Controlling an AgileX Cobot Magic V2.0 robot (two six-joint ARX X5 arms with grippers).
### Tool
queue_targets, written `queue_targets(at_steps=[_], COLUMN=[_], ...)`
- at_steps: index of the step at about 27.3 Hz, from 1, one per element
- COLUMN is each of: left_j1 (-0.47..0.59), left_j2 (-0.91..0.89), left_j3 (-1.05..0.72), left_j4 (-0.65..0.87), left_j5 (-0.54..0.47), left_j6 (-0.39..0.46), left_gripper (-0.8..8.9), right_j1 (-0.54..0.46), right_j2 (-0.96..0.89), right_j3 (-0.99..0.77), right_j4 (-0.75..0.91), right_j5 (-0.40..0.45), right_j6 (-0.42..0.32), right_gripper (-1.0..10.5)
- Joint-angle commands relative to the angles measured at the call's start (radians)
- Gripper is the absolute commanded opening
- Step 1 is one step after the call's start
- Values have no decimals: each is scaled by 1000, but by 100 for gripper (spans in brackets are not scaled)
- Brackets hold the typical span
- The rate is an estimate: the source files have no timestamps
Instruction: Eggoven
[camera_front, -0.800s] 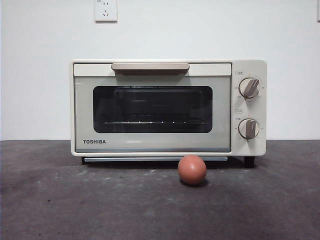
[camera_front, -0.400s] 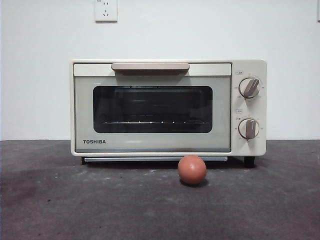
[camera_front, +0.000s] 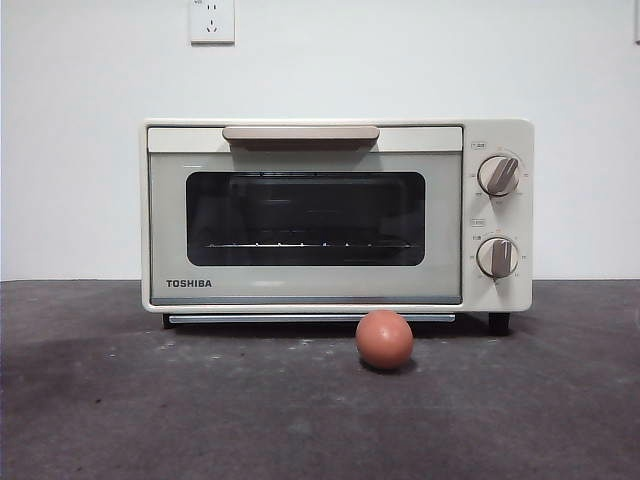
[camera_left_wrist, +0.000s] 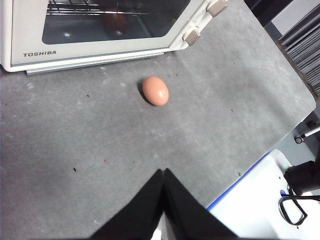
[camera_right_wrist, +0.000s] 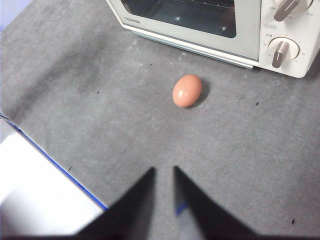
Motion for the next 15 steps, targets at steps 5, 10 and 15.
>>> queue_targets(at_steps=[5, 10, 15], left_j1=[-3, -3, -3], left_j2=[5, 5, 5], left_j3=[16, 16, 16], left_j4=[8, 14, 27], left_j5=[4, 4, 4], left_j6=[15, 15, 14], left_gripper=[7, 7, 7], right_j1=[5, 13, 81], right_j2=[24, 87, 188], right_j3=[20, 20, 20], right_j4=[20, 43, 140], right_j5=[-8, -22, -23], right_j6=[54, 82, 148], right_gripper=[333, 339, 340])
